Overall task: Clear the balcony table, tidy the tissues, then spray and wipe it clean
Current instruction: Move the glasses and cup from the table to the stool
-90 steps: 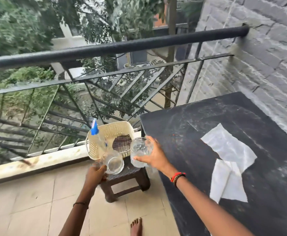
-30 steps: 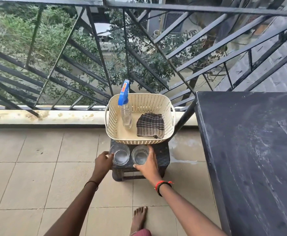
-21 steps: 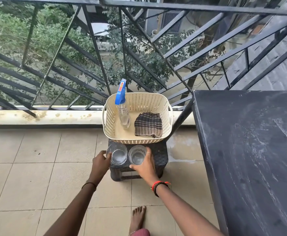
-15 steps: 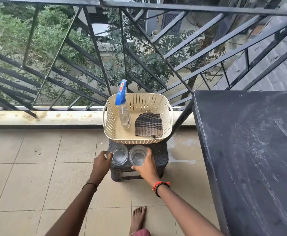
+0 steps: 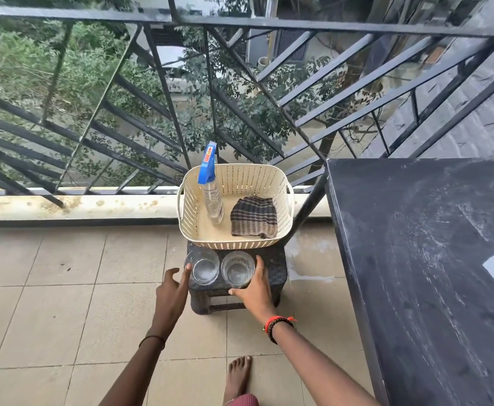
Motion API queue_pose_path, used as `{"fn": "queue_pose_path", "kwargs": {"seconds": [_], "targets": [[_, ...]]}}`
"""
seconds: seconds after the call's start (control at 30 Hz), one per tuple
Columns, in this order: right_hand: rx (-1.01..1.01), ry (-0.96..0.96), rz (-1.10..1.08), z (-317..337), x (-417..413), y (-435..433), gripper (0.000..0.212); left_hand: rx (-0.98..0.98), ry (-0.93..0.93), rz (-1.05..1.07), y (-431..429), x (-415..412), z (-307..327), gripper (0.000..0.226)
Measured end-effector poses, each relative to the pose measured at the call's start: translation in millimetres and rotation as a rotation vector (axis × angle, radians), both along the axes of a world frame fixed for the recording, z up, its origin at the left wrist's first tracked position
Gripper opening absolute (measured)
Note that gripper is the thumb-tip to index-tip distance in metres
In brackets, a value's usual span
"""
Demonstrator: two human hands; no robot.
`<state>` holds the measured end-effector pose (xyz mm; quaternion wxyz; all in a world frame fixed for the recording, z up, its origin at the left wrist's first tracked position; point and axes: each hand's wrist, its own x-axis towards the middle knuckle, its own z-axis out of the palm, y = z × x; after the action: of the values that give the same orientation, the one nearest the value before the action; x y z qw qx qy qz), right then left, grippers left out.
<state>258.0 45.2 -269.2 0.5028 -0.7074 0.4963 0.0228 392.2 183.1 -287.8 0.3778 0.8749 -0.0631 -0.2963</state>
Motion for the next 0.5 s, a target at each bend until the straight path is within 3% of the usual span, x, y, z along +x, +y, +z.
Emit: {"fn": "queue_pose_path", "kwargs": {"seconds": [0.27, 0.5], "targets": [[-0.021, 0.011, -0.048, 31.7, -12.4, 11.7, 0.104, -0.141, -0.134, 0.132, 4.5, -50.1, 46.0, 0.035], [-0.083, -0.045, -0.142, 91.3, -36.5, 10.3, 0.072, -0.275, -0.217, 0.060, -18.9, -95.3, 103.5, 0.016]]}}
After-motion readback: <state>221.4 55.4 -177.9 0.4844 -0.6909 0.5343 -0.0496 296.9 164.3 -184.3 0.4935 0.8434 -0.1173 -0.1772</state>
